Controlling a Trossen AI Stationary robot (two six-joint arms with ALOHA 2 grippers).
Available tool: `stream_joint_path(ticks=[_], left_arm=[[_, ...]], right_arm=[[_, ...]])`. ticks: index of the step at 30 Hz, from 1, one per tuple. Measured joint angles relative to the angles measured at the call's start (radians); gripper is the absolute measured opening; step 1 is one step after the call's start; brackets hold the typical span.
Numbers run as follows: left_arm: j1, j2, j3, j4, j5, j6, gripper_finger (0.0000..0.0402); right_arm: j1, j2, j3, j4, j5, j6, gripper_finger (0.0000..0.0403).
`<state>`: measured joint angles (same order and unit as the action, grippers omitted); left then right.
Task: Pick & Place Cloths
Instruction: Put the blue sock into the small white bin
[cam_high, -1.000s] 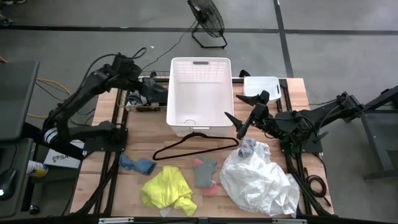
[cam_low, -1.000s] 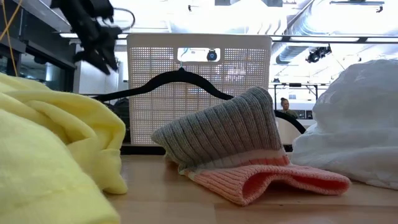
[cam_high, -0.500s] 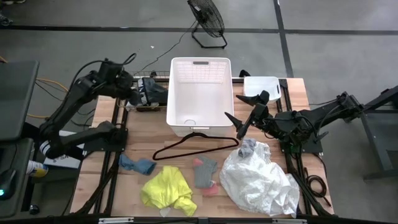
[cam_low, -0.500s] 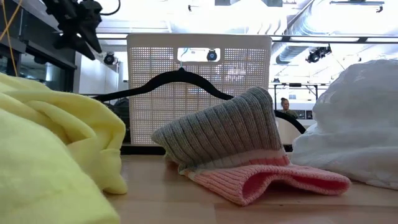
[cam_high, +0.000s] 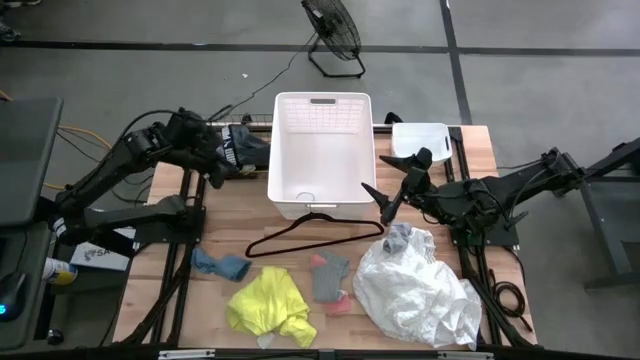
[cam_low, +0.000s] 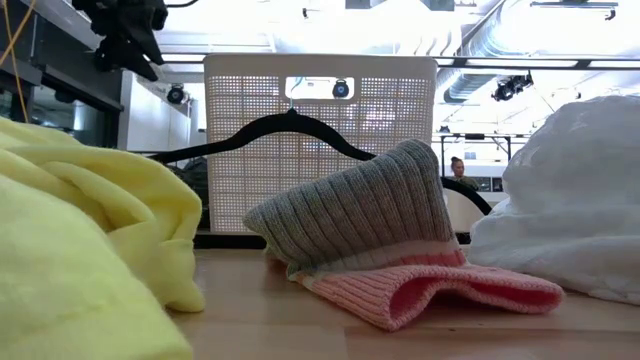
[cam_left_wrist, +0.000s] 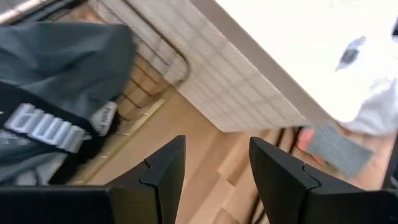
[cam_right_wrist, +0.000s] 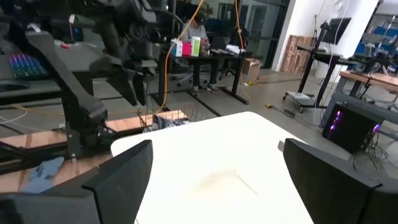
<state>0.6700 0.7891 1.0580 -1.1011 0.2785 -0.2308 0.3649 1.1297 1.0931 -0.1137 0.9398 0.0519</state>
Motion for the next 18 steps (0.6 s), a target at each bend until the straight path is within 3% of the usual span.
stream_joint_path(ticks=[18], left_arm=[[-0.450, 0.006, 0.000, -0.115, -0.076, -0.114, 0.0174]], right_arm=[[0.029, 0.000, 0.000, -0.071, 0.003, 0.060, 0.0353]])
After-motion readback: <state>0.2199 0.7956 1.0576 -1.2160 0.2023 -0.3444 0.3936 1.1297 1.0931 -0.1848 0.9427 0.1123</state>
